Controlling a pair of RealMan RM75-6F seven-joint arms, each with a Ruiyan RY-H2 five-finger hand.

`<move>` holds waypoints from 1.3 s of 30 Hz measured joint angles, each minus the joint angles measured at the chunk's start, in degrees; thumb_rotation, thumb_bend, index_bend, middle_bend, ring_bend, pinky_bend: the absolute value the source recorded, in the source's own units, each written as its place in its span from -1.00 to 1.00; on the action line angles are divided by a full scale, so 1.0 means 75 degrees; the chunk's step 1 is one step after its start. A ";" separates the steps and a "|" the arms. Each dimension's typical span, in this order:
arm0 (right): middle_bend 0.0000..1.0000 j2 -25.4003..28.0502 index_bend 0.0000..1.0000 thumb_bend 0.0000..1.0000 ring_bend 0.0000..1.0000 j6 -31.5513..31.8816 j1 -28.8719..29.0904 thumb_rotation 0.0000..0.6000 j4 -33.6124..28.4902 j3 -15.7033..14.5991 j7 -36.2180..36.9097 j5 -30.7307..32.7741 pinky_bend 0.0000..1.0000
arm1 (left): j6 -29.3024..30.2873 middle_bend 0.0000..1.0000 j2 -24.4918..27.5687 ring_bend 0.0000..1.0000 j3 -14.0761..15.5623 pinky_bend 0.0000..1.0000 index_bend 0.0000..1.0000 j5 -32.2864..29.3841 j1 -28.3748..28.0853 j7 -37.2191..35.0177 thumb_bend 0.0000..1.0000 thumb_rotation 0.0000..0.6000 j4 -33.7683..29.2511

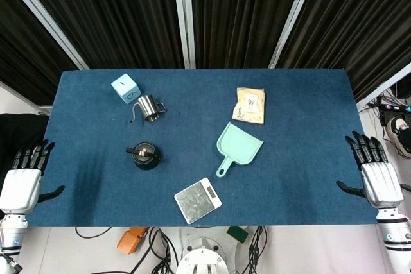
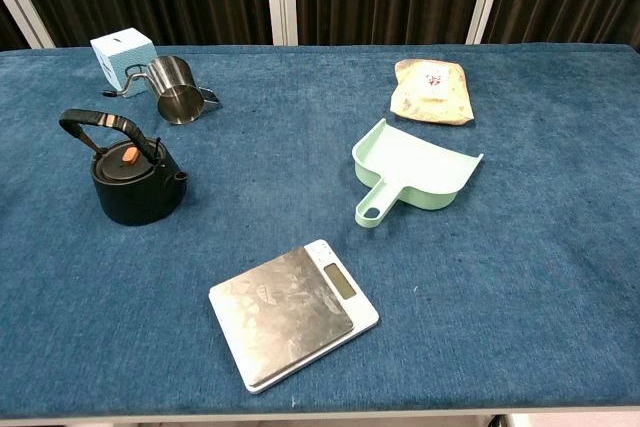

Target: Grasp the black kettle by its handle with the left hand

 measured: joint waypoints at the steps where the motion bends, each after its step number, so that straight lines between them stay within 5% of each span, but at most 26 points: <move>1: -0.95 -0.0001 -1.00 -0.80 -1.00 -0.0008 0.0006 1.00 -0.0008 0.0003 -0.0008 0.0002 -1.00 | -0.0014 -1.00 -0.0007 -1.00 0.0000 -1.00 -1.00 -0.0007 -0.0003 -0.0007 -0.78 1.00 0.0012; 18: -0.95 0.0243 -1.00 -0.80 -1.00 0.0388 -0.0084 1.00 -0.0133 0.0113 0.0081 -0.0110 -1.00 | -0.0161 -0.95 0.0133 -1.00 -0.0144 -1.00 -0.95 0.0543 -0.0481 0.0203 -0.78 1.00 -0.0343; 28: -0.95 0.0459 -1.00 -0.80 -1.00 0.0586 -0.0111 1.00 -0.0291 0.0170 0.0086 -0.0291 -1.00 | -0.1532 -0.72 0.0285 -0.83 -0.0487 -1.00 -0.70 0.1184 -0.1819 0.1061 -0.78 1.00 -0.1458; 33: -0.95 0.0503 -1.00 -0.80 -1.00 0.0626 -0.0146 1.00 -0.0259 0.0154 0.0157 -0.0308 -1.00 | -0.2711 -0.59 0.0233 -0.71 -0.0688 -1.00 -0.62 0.0773 -0.2500 0.1672 -0.78 1.00 -0.2014; 39: -0.95 0.0541 -1.00 -0.80 -1.00 0.0675 -0.0212 1.00 -0.0158 0.0128 0.0289 -0.0291 -1.00 | -0.3625 -0.38 -0.0155 -0.54 -0.0940 -1.00 -0.47 -0.0663 -0.3160 0.2850 -0.78 1.00 -0.2318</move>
